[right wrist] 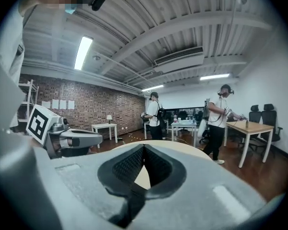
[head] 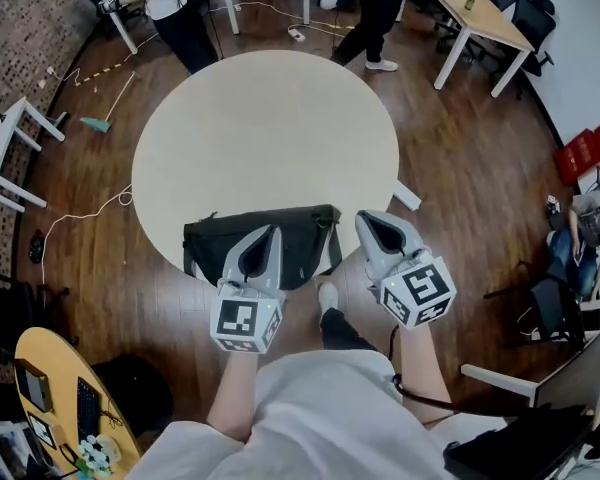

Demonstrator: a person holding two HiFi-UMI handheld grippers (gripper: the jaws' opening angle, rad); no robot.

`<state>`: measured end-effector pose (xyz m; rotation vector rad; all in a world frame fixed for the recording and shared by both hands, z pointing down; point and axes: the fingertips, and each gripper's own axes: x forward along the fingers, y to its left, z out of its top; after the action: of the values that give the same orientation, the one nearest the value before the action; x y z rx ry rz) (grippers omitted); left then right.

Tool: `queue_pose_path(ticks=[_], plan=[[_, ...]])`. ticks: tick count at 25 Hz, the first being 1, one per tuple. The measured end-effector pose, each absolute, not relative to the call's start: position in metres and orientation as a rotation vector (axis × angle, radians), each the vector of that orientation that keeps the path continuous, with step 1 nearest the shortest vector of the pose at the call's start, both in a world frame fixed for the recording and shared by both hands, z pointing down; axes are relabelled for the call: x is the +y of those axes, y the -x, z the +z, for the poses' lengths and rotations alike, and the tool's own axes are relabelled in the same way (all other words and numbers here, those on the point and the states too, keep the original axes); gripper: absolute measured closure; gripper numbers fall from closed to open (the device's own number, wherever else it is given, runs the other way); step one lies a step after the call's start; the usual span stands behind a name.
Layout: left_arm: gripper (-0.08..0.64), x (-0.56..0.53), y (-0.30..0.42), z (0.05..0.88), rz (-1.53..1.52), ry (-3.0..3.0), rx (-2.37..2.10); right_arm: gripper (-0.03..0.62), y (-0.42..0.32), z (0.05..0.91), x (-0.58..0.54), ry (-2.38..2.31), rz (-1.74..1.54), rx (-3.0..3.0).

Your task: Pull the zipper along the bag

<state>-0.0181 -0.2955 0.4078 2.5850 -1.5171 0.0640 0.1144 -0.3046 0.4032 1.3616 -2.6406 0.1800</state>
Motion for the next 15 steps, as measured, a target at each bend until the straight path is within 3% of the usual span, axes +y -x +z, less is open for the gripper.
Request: queue_pose_path(ticks=[5, 15], plan=[[0.543, -0.359, -0.016, 0.423, 0.132, -2.547, -1.52, 0.601, -0.128, 0.455, -0.381, -1.076, 0.312, -2.615], [0.543, -0.379, -0.064, 0.53, 0.364, -2.302, -1.286, 0.601, -0.103, 0.654, -0.439, -0.265, 0.568, -2.184]])
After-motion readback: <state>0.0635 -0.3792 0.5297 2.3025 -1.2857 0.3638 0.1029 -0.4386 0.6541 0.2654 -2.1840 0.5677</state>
